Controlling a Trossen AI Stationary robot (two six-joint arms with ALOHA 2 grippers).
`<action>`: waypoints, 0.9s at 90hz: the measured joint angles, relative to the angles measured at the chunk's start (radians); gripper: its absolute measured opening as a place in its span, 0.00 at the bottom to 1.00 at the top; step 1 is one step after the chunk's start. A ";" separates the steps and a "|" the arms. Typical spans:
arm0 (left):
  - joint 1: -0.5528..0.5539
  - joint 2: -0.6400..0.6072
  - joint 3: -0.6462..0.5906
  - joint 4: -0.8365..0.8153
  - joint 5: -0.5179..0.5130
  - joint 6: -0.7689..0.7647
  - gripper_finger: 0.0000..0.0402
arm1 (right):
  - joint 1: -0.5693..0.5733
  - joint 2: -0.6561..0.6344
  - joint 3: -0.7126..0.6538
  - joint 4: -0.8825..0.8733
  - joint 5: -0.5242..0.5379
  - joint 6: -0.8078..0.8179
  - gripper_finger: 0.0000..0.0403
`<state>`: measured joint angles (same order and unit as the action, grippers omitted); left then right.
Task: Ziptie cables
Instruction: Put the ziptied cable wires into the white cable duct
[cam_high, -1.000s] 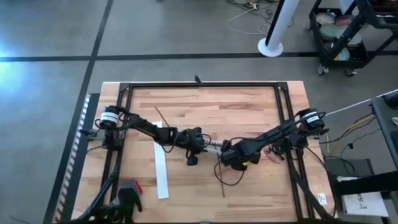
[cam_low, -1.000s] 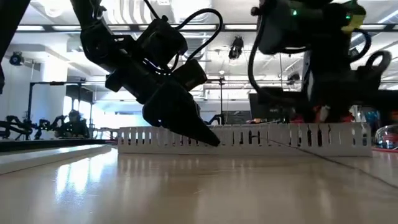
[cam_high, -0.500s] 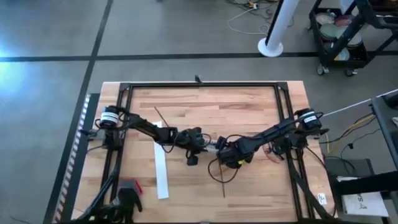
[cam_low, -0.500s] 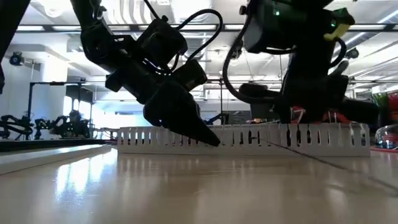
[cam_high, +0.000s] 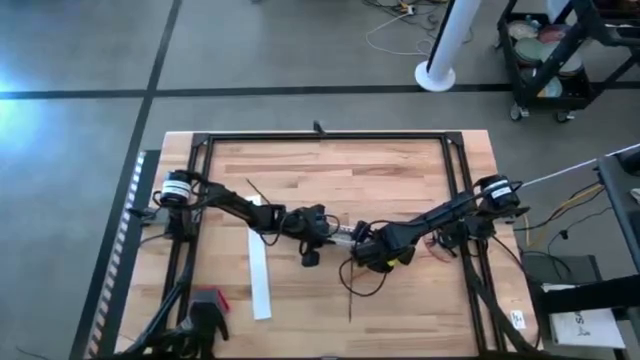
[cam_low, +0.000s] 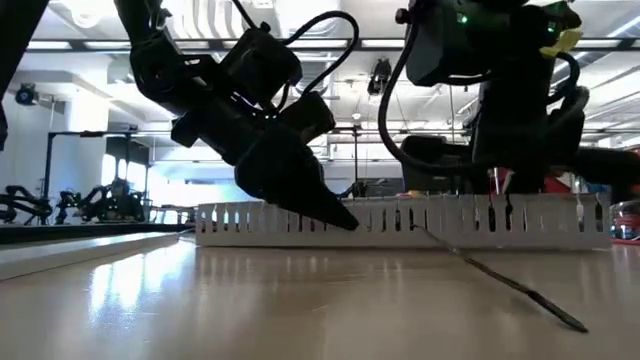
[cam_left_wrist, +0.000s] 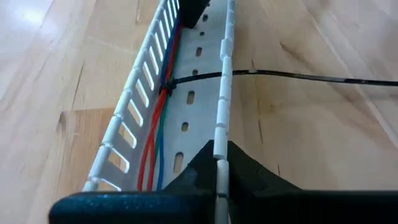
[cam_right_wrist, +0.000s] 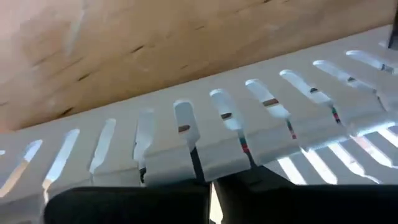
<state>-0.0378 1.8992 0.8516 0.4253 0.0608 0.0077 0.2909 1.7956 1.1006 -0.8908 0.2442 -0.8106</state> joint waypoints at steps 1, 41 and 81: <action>0.000 0.000 0.000 -0.001 0.000 -0.001 0.00 | 0.001 -0.003 0.003 -0.004 0.000 0.000 0.00; 0.006 -0.002 0.002 -0.006 -0.076 -0.034 0.00 | -0.020 -0.114 0.144 0.041 0.038 0.180 0.00; 0.037 -0.006 0.002 0.006 -0.148 -0.076 0.00 | -0.031 -0.500 -0.120 0.497 0.034 0.733 0.00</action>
<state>-0.0005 1.8930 0.8539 0.4310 -0.0874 -0.0687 0.2600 1.2951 0.9802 -0.3939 0.2783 -0.0772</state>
